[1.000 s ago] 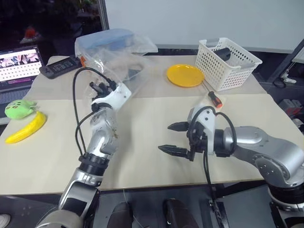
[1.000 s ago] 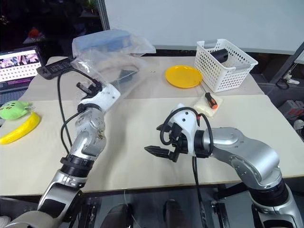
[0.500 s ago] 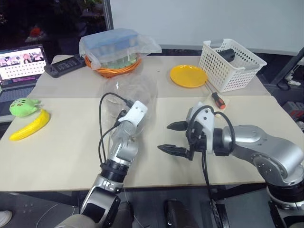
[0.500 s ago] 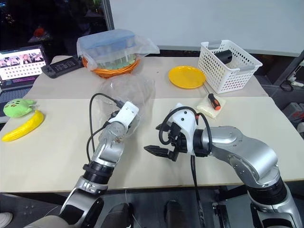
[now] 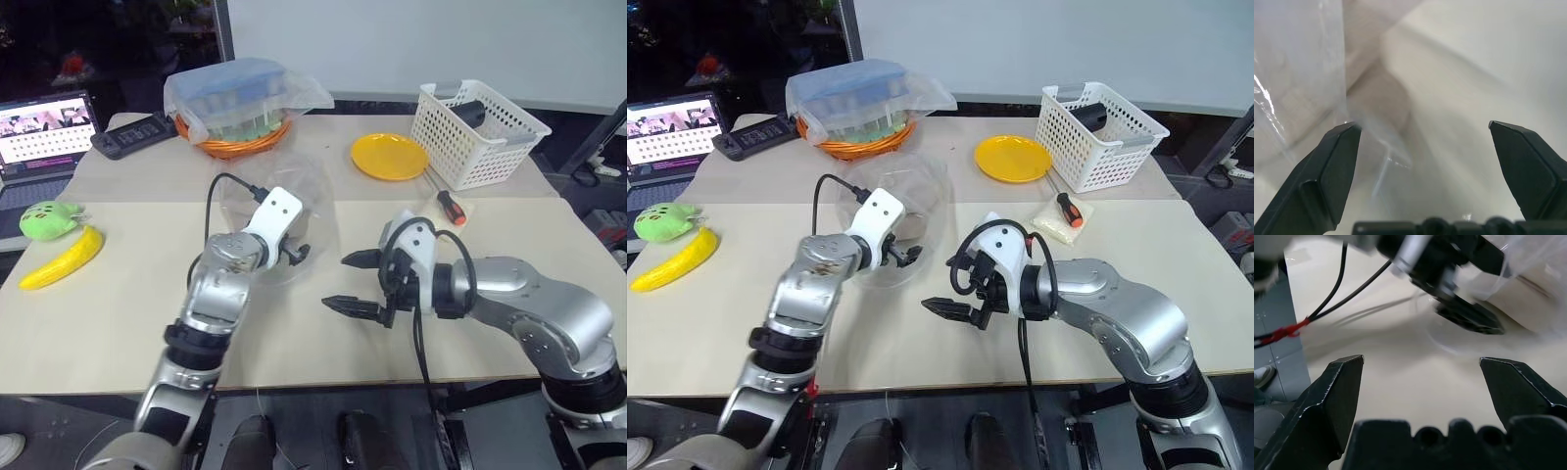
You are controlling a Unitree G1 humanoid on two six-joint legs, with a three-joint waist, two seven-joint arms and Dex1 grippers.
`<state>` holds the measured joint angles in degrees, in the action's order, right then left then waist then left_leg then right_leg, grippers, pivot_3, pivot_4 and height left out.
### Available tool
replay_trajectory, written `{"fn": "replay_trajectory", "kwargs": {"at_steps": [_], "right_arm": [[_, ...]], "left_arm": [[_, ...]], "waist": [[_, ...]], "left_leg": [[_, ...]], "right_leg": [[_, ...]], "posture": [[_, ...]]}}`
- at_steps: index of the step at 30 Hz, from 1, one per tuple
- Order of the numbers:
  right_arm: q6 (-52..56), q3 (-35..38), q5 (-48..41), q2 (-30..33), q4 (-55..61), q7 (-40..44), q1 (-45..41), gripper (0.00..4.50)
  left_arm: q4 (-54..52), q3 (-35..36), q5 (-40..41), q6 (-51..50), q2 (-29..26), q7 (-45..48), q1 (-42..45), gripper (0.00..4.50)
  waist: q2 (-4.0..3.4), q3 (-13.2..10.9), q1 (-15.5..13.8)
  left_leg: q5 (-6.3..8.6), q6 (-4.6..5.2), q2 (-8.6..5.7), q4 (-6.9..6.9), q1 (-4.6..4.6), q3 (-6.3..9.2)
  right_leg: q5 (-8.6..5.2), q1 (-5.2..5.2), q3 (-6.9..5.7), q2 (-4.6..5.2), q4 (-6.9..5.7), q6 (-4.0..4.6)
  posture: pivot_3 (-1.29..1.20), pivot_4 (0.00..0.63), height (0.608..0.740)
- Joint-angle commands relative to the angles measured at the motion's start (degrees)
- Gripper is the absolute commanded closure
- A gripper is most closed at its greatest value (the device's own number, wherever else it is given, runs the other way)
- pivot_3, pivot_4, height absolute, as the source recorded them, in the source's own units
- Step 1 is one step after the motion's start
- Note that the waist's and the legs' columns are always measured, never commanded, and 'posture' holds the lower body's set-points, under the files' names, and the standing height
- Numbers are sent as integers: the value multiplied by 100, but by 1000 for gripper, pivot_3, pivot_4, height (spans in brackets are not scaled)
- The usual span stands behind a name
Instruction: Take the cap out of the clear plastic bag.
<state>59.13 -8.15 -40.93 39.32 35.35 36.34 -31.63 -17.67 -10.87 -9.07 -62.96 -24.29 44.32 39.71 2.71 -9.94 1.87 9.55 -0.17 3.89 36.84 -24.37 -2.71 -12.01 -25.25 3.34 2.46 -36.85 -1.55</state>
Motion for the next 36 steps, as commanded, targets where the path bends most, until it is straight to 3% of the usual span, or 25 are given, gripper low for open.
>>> {"fn": "replay_trajectory", "kwargs": {"at_steps": [1, 4, 8, 15, 20, 21, 24, 26, 32, 33, 36], "right_arm": [[-267, 26, 83, -21, 1, 166, -118, 0], [-352, -36, 147, -48, -78, 278, -159, 0], [-422, -112, 214, -117, -150, 387, -184, 0], [-445, -163, 286, -196, -150, 425, -69, 0], [-309, -65, 209, -124, 63, 372, 243, 0], [-263, -27, 174, -101, 128, 357, 317, 0], [-110, 69, 39, -145, 247, 229, 448, 0], [76, 92, -45, -251, 325, 0, 534, 0], [718, 199, -180, -1169, 488, -1233, 840, 0], [783, 193, -127, -1326, 489, -1438, 861, 0], [919, 118, 34, -1883, 358, -2022, 779, 0]], "left_arm": [[-354, 93, 410, 932, -1130, 877, 180, 24], [-65, 144, 408, 1964, -1956, 1126, 217, 24], [45, 45, 310, 3267, -2545, 1251, -41, 24], [214, 198, 88, 4390, -2754, 966, -474, 24], [608, 309, 94, 4623, -2276, 359, -440, 24], [721, 284, 89, 4607, -2134, 255, -387, 550], [992, 182, -33, 4687, -1908, 105, -272, 1378], [1148, 154, -27, 4707, -1738, 30, -143, 2203], [1482, 192, 22, 4624, -1347, -137, 405, 4221], [1539, 225, 62, 4567, -1272, -158, 530, 4429], [1663, 301, 203, 4266, -1056, -171, 824, 4429]], "waist": [[-1, 0, 41], [0, -1, 43], [0, -1, 31], [0, -1, -32], [0, -1, -87], [0, -1, -111], [1, -1, -126], [1, -1, -120], [1, -1, -102], [1, -1, -103], [1, -1, -104]], "left_leg": [[0, 0, 0, -2, 2, 0], [0, 0, 0, -2, 0, 0], [0, 0, 0, -2, -5, -5], [0, 0, 1, -1, -12, -11], [0, 0, 4, -1, -10, -13], [0, 0, 4, -1, -11, -14], [0, 1, 3, 3, -14, -14], [0, 1, 3, 4, -15, -14], [0, 1, 4, 2, -15, -11], [0, 1, 4, 3, -15, -11], [0, 1, 3, 6, -17, -11]], "right_leg": [[-1, 0, 0, 0, -1, 2], [-10, 0, -1, 2, 4, 17], [-13, 0, -1, 5, 10, 22], [-9, -5, -1, 7, 11, 14], [-8, -5, -1, 5, 9, 13], [-7, -5, -1, 6, 9, 10], [-2, -4, -2, 6, 10, 3], [-2, -4, -2, 6, 10, 2], [0, -6, -2, 2, 6, 1], [0, -6, -2, 2, 5, 0], [2, -5, -2, 3, 5, -3]], "posture": [[0, 150, 740], [0, 150, 740], [0, 150, 740], [0, 150, 740], [0, 150, 740], [0, 150, 740], [0, 150, 740], [0, 150, 740], [0, 150, 740], [0, 150, 740], [0, 150, 740]]}}
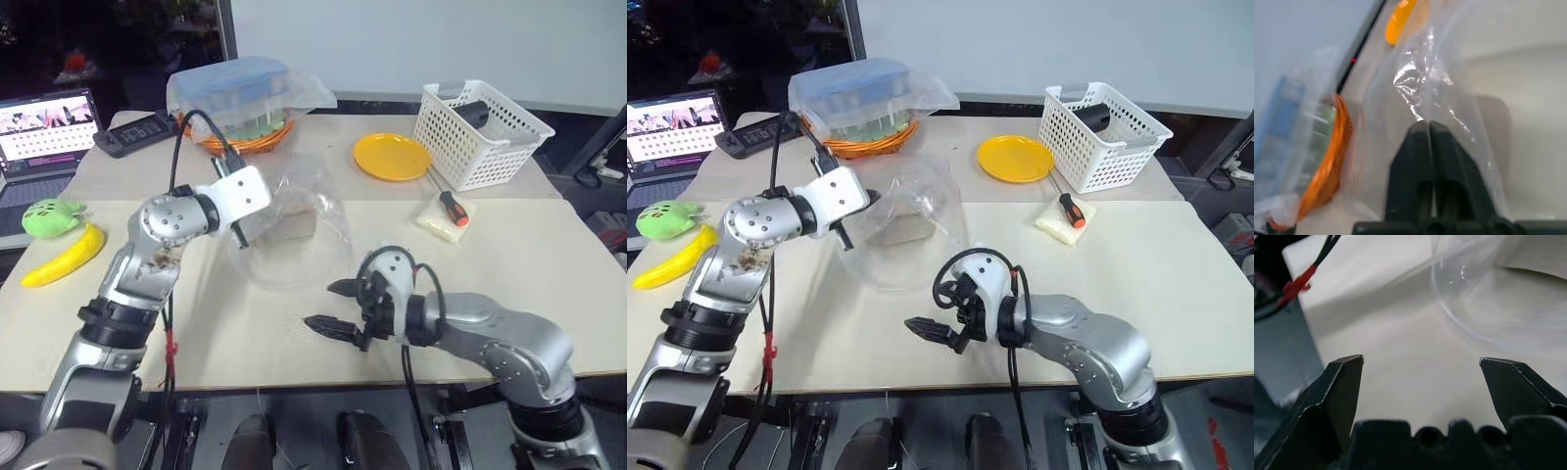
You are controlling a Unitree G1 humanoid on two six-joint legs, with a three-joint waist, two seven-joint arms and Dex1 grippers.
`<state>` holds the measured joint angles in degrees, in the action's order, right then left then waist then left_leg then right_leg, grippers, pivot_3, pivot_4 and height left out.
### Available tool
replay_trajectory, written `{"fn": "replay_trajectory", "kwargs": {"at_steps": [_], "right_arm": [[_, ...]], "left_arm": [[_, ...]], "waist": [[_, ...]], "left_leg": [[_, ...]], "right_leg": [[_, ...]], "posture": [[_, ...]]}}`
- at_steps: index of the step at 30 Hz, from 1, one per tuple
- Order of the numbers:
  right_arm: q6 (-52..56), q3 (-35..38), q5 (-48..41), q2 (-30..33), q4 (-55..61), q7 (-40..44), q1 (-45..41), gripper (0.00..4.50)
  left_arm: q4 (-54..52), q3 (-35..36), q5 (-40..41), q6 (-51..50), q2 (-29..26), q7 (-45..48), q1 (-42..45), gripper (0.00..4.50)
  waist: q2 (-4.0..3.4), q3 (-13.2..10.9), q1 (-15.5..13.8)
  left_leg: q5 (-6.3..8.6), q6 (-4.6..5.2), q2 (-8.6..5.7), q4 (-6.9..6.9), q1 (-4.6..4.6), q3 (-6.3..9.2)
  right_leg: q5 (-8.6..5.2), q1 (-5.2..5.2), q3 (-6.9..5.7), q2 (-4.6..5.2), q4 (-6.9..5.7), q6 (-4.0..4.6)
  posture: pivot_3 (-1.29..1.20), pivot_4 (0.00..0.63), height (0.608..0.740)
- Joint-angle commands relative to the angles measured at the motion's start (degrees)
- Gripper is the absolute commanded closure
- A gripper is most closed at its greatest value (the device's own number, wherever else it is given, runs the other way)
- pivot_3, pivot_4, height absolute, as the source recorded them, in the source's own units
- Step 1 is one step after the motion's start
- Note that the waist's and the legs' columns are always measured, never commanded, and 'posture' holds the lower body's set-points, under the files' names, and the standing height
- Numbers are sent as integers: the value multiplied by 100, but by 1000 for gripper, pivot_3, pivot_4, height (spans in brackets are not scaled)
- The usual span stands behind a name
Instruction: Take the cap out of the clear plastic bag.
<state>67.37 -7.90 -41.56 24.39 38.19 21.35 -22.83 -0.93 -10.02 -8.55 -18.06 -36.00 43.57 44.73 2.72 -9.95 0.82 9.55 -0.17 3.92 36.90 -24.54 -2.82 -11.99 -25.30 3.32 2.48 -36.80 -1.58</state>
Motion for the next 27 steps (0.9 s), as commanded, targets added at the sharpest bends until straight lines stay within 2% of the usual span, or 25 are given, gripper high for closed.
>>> {"fn": "replay_trajectory", "kwargs": {"at_steps": [1, 6, 11, 18, 23, 27], "right_arm": [[250, 189, -28, -750, -108, -703, -146, 0], [776, 1174, -487, -2492, -1228, -1587, -532, 0], [657, 2254, -634, -3569, -2227, -2534, -942, 0], [-233, 2745, -949, -3933, -3488, -3162, -1355, 0], [-968, 2830, -1407, -4012, -4534, -3076, -1662, 0], [-1233, 2742, -1768, -3929, -4910, -3046, -1877, 0]], "left_arm": [[10, 204, 202, -334, 185, -71, 401, 4429], [15, 72, 527, -903, 704, -3, 655, 4429], [-28, -39, 662, -1271, 972, 64, 844, 4429], [-82, -120, 664, -1356, 819, 170, 828, 4429], [-177, -178, 673, -1488, 831, 186, 842, 4429], [-251, -259, 633, -1519, 738, 265, 814, 4429]], "waist": [[0, 0, 7], [-1, 0, 24], [-1, 0, 6], [-2, 0, 115], [-2, 0, 197], [-3, 0, 199]], "left_leg": [[0, 0, 0, 0, 1, 0], [0, 1, 2, -1, 1, 4], [0, 1, 1, 0, -10, 6], [0, 1, -1, -6, -11, 8], [-1, 1, -2, -5, -6, 11], [-1, 1, -2, -5, -3, 12]], "right_leg": [[0, 2, 0, 0, 1, 0], [1, -1, -1, -5, -5, 0], [5, -4, -2, -3, 1, -3], [5, -6, 0, -4, 4, -4], [6, 1, 3, -4, 4, -7], [7, 3, 3, -5, 4, -8]], "posture": [[0, 150, 740], [0, 150, 740], [0, 150, 740], [0, 150, 740], [0, 150, 740], [0, 150, 740]]}}
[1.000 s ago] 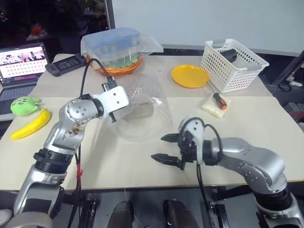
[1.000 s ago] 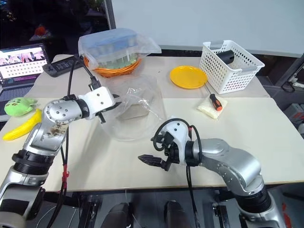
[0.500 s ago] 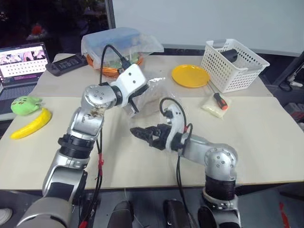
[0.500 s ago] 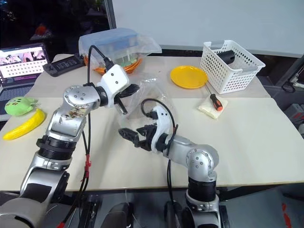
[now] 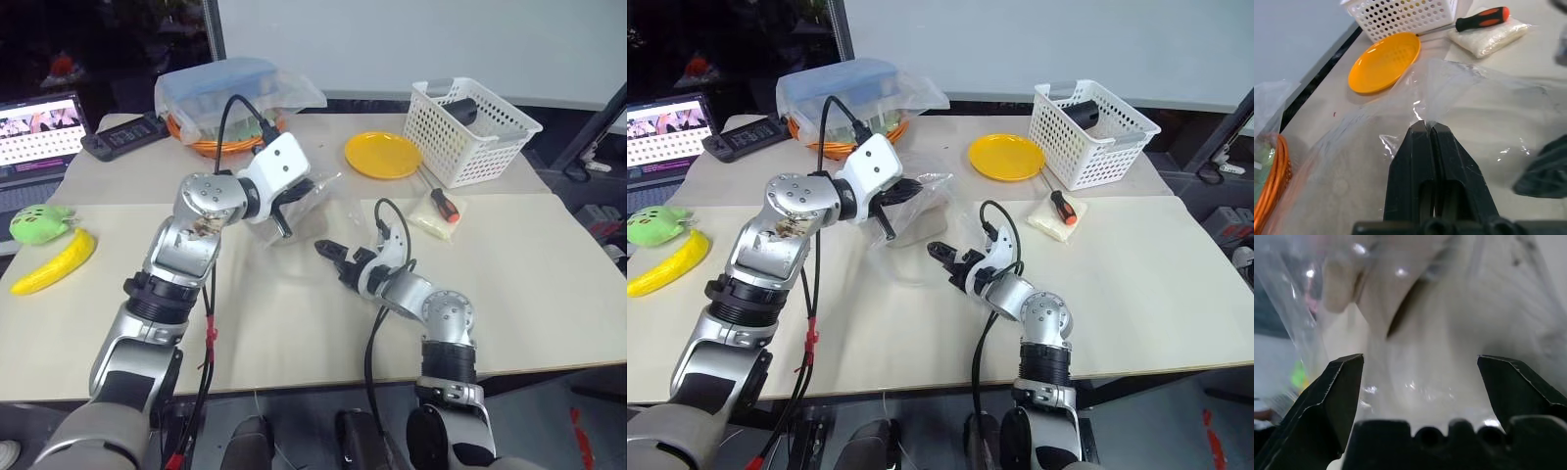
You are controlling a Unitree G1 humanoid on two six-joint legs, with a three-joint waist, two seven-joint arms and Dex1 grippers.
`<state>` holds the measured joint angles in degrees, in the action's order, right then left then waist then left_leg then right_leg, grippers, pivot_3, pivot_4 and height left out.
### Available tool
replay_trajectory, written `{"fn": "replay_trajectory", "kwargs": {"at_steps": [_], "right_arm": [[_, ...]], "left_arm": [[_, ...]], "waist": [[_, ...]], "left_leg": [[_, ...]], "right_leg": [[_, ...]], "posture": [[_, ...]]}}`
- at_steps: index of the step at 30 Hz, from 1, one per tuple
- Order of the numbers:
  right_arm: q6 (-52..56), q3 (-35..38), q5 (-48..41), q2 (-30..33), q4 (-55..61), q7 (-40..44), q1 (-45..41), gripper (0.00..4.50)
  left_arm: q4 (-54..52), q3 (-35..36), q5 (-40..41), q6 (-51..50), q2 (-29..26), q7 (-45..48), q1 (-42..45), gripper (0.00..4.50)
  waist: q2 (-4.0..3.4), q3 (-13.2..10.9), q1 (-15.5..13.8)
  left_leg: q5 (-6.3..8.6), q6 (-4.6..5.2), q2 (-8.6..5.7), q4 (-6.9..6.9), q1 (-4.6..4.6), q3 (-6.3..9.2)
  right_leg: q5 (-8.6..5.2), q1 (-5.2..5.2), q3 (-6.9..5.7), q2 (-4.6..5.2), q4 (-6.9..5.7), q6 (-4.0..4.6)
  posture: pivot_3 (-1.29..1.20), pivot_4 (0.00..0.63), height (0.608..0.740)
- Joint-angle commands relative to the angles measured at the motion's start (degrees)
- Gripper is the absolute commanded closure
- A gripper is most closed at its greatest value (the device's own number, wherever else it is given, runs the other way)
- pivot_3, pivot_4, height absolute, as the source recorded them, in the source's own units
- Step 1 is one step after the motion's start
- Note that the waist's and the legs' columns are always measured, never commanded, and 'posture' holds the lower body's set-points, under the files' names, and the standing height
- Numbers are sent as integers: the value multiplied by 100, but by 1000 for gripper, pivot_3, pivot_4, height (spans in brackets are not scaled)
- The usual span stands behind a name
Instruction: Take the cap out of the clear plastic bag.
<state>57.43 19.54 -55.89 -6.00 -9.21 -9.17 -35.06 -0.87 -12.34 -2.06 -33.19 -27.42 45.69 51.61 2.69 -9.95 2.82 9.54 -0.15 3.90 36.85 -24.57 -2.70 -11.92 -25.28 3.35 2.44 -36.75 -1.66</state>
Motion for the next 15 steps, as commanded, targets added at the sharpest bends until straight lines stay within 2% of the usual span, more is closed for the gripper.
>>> {"fn": "replay_trajectory", "kwargs": {"at_steps": [1, 6, 15], "right_arm": [[-265, -8, -469, -880, -209, 0, -700, 0], [-631, -187, -502, -885, -725, 52, -856, 0], [-2225, -276, -22, -967, -3075, 695, -2092, 0]], "left_arm": [[-261, -56, -47, 10, -158, 75, 118, 4429], [-353, -86, -20, -89, -165, 61, 129, 4429], [-591, -118, 16, -374, -76, -36, 58, 4429]], "waist": [[0, 0, -1], [-1, -1, 1], [-2, -1, 81]], "left_leg": [[0, 0, 1, 0, -1, 1], [0, 0, 1, -1, -5, 1], [0, 0, 0, -1, 0, 0]], "right_leg": [[0, -1, 0, 0, 1, 0], [0, -5, 0, 0, 1, 0], [0, -1, 0, -1, 1, -1]], "posture": [[0, 150, 740], [0, 150, 740], [0, 150, 740]]}}
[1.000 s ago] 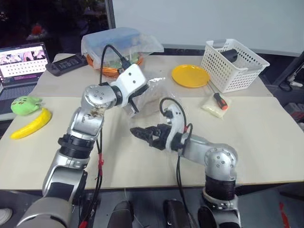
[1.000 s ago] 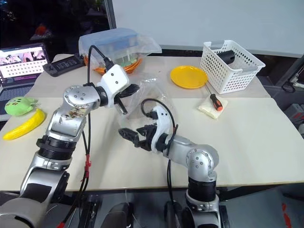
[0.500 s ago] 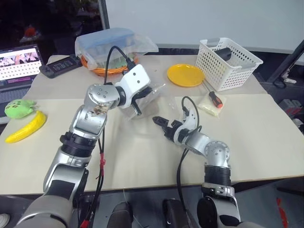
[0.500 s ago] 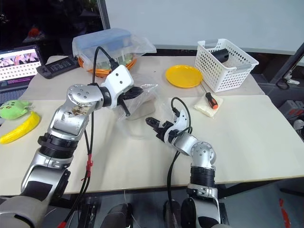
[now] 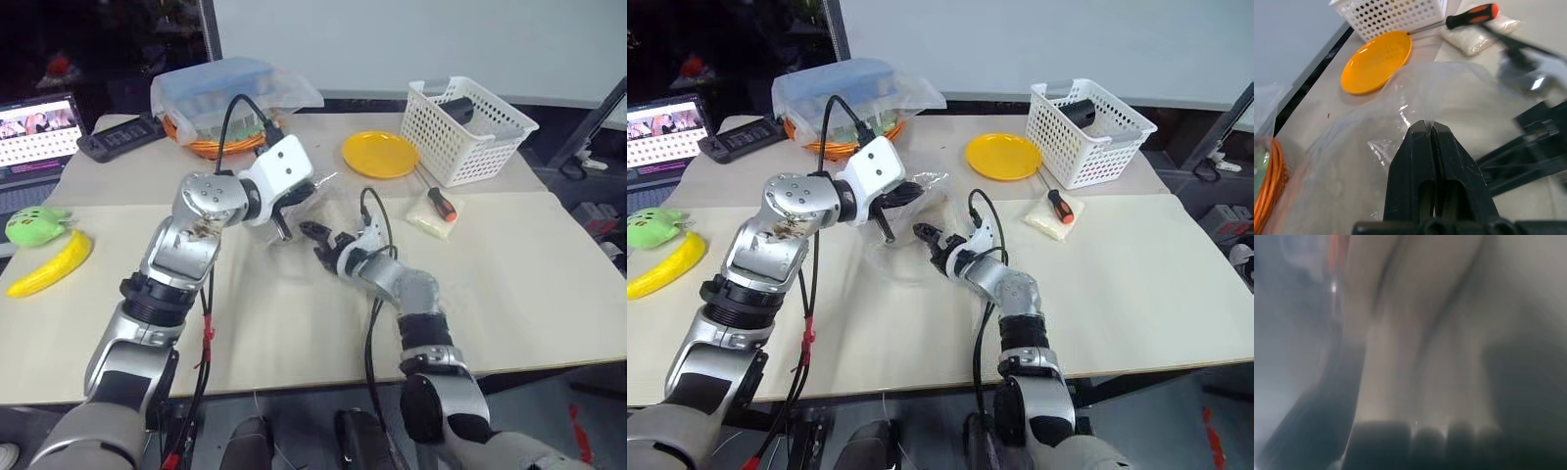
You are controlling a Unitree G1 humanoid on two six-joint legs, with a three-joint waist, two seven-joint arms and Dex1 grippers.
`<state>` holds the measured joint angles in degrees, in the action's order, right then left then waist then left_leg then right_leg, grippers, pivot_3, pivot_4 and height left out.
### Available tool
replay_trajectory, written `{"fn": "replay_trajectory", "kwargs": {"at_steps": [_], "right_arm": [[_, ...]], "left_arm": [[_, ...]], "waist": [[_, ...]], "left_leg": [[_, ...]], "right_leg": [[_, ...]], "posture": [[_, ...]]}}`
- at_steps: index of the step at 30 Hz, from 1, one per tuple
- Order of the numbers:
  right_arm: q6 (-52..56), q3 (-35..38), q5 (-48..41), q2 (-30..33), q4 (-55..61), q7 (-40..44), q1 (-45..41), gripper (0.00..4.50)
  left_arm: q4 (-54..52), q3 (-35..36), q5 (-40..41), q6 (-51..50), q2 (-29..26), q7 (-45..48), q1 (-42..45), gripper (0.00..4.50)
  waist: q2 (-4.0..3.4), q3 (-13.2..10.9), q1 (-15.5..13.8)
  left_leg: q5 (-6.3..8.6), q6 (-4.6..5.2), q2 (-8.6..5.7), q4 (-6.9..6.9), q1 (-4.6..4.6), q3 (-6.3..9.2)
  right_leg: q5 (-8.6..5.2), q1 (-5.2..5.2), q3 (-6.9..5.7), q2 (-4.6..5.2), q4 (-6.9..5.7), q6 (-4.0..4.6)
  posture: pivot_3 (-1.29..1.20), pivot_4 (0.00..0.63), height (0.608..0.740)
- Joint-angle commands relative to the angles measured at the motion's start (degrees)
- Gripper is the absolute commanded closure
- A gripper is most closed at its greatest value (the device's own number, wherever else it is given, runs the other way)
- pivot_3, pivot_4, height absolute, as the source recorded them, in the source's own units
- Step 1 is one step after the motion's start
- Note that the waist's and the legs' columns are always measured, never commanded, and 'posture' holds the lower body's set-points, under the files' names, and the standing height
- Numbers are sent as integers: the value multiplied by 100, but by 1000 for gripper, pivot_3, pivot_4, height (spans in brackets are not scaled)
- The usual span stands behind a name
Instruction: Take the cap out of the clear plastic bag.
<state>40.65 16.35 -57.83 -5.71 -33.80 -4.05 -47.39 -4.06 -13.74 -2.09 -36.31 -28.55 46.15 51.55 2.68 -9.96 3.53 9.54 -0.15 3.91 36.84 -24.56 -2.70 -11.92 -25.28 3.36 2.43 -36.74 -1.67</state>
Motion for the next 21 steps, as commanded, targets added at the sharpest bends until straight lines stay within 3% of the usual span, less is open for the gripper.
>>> {"fn": "replay_trajectory", "kwargs": {"at_steps": [1, 3, 6, 11, 17, 21], "right_arm": [[-698, 71, 207, -997, -868, 252, -989, 0], [-908, 112, 260, -993, -1273, 398, -1203, 0], [-1108, 200, 302, -1028, -1751, 569, -1469, 676], [-1090, 290, 333, -1037, -1994, 710, -1603, 2352], [-119, -57, 440, -785, -1122, 435, -1202, 4387], [1068, -111, -65, -496, 716, -140, -317, 4487]], "left_arm": [[-302, 25, 28, -101, 49, -98, 48, 4429], [-364, 22, 40, -167, 61, -123, 18, 4429], [-448, 31, 39, -223, 40, -138, -57, 4500], [-506, 49, 37, -281, 40, -199, -124, 4500], [-527, -61, -54, -118, 41, -282, -316, 4500], [-493, -126, -74, 16, 92, -377, -449, 4500]], "waist": [[0, 0, 21], [-1, -1, 37], [-4, -3, 46], [-4, -3, 42], [-6, -4, 44], [-8, -4, 6]], "left_leg": [[0, 0, 0, 0, 0, 0], [0, 0, 0, 0, -1, 0], [0, 0, 1, -1, -6, 0], [0, 0, 0, -7, -11, 1], [0, 0, 0, -7, -12, 1], [0, 0, 1, -10, -12, 5]], "right_leg": [[0, 0, 0, 0, 0, 0], [0, -1, 0, 0, 0, 0], [1, -6, 0, 0, 0, 1], [2, -8, 0, 0, 6, 3], [3, -10, 0, 1, 4, 5], [5, -10, -1, 1, 3, 10]], "posture": [[0, 150, 740], [0, 150, 740], [0, 150, 740], [0, 150, 740], [0, 150, 740], [0, 150, 740]]}}
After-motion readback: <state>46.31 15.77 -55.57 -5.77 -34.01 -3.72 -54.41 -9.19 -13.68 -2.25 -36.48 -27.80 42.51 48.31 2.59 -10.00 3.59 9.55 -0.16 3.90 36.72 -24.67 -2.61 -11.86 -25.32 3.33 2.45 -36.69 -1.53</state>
